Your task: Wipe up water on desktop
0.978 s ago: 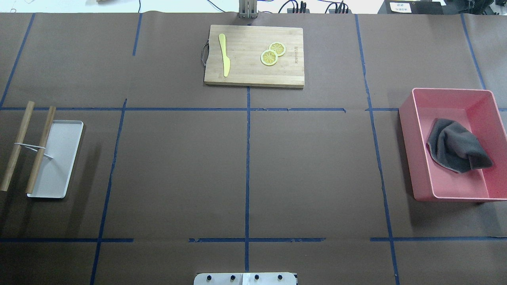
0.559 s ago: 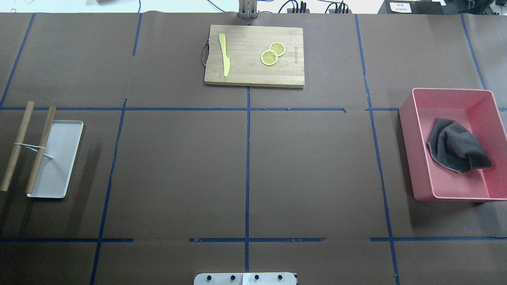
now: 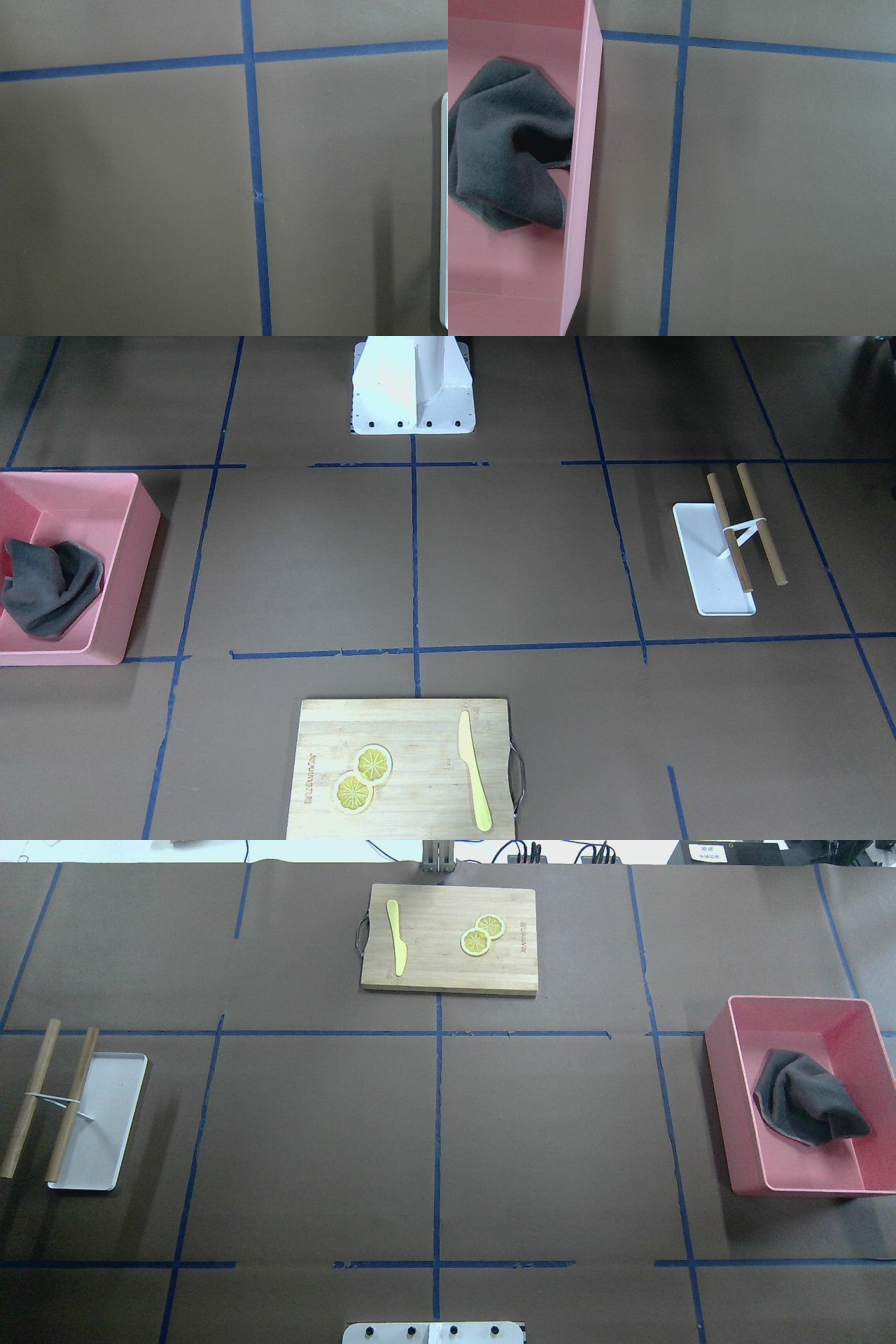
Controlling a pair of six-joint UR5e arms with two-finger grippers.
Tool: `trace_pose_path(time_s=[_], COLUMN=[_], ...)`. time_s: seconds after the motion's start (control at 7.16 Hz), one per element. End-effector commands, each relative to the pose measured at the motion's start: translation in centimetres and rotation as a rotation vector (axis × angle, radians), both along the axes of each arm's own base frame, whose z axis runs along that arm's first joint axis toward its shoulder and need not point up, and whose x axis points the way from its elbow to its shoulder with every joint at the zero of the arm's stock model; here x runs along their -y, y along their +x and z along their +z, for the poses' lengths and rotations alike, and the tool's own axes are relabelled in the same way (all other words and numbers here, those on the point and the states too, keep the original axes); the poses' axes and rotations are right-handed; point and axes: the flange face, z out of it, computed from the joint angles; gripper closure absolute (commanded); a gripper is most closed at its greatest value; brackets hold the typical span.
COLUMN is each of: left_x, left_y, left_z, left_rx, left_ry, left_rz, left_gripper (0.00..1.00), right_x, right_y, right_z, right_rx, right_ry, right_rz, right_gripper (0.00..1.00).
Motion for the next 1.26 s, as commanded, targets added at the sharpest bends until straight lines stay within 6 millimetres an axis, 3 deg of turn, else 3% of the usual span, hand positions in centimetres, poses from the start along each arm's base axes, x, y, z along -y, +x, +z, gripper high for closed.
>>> trace_pose_path(time_s=[0.0,1.12], left_x=[-0.2,-0.2], left_y=[-0.1,0.0], left_z=[0.0,-0.2], left_rx=[0.004,0.002], left_ry=[-0.005,0.002], left_rz=[-0.001,0.000], left_gripper=[0.00,0.00], right_x=[0.1,0.1], right_y=[-0.3,-1.3], right_z=[0.0,0.0], right_rx=[0.000,0.011], right_ry=[0.003,-0.002], right_rz=[-0.011,-0.034], right_gripper=[0.00,0.00])
